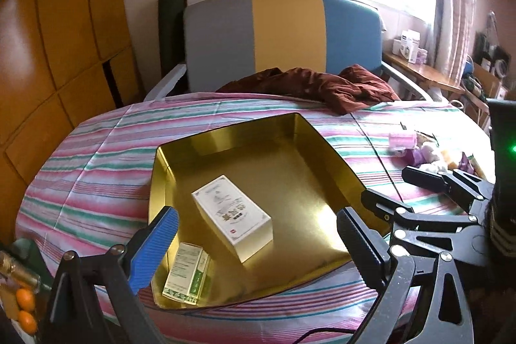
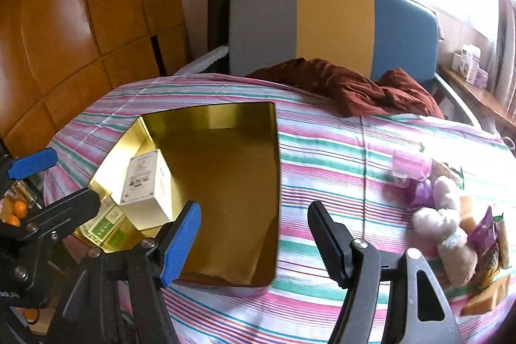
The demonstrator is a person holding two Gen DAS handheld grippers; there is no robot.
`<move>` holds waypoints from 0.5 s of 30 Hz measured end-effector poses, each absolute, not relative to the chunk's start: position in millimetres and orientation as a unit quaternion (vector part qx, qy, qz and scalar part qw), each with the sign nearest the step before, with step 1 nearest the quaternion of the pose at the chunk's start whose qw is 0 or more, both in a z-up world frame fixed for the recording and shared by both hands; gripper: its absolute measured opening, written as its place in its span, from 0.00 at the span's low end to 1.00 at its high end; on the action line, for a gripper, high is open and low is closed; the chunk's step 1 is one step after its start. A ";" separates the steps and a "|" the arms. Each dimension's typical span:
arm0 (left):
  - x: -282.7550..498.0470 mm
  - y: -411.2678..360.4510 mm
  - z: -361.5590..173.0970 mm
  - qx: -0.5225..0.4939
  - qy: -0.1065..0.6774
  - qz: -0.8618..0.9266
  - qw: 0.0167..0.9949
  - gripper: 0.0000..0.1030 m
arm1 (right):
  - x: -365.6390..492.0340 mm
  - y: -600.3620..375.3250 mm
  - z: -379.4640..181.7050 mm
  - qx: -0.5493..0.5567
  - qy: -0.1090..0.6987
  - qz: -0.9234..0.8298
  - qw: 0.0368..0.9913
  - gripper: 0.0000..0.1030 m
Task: Organize objects
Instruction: 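Move both tools from the tray toward the pile of items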
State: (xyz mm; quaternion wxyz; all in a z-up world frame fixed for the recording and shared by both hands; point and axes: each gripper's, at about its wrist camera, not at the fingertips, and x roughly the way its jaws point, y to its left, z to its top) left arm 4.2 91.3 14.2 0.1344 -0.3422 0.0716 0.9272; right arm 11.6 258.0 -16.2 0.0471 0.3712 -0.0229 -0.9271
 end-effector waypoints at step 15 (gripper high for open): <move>8.7 128.7 20.2 -0.324 0.115 0.924 0.168 0.96 | 3.5 332.5 -4.4 0.374 -0.029 -0.926 -0.033 0.68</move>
